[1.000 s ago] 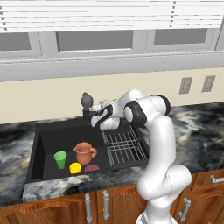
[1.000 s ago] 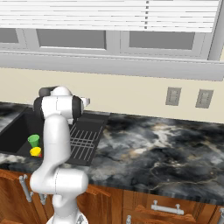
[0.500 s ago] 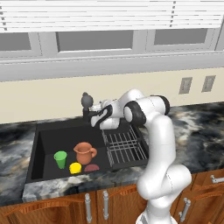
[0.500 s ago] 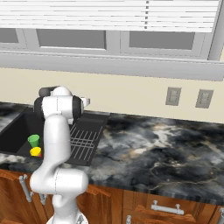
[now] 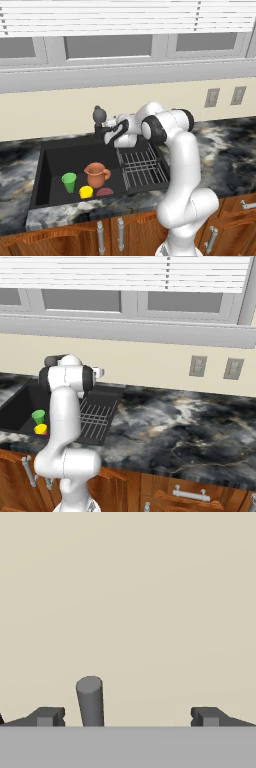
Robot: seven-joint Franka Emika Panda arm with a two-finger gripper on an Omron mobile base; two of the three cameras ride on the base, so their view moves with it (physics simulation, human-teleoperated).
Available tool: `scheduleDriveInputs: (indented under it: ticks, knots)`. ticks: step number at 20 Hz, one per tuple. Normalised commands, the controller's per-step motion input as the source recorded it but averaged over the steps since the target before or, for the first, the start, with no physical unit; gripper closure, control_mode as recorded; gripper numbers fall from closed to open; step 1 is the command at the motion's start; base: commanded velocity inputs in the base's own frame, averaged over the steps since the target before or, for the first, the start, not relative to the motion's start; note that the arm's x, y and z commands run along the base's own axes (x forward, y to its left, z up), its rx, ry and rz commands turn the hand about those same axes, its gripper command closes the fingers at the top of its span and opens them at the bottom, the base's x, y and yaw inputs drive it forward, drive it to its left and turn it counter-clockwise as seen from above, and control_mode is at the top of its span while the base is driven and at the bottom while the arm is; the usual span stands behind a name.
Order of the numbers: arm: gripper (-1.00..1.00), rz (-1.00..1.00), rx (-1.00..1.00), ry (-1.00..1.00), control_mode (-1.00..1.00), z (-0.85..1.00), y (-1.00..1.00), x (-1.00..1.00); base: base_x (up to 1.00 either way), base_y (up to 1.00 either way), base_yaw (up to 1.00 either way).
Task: Pick the cup and cup and place them in the sink. Then turn on the water.
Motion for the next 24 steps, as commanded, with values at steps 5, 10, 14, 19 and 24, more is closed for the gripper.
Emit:
scheduleDriveInputs:
  ticks: [5, 10, 14, 19, 24]
  knots:
    - [-1.00, -0.09, 0.01, -0.01, -1.00, 0.00, -0.02, 0.00, 0.00, 0.00, 0.00]
    - [-1.00, -0.08, 0.00, -0.01, -1.00, 0.00, 0.00, 0.00, 0.00, 0.00, 0.00]
    - [-1.00, -0.07, 0.00, 0.00, -1.00, 0.00, 0.00, 0.00, 0.00, 0.00, 0.00]
    - [-1.00, -0.07, 0.03, 0.00, -1.00, 0.00, -0.03, 0.00, 0.00, 0.00, 0.00]
    - [-1.00, -0.05, 0.04, 0.00, -1.00, 0.00, -0.17, 0.00, 0.00, 0.00, 0.00]
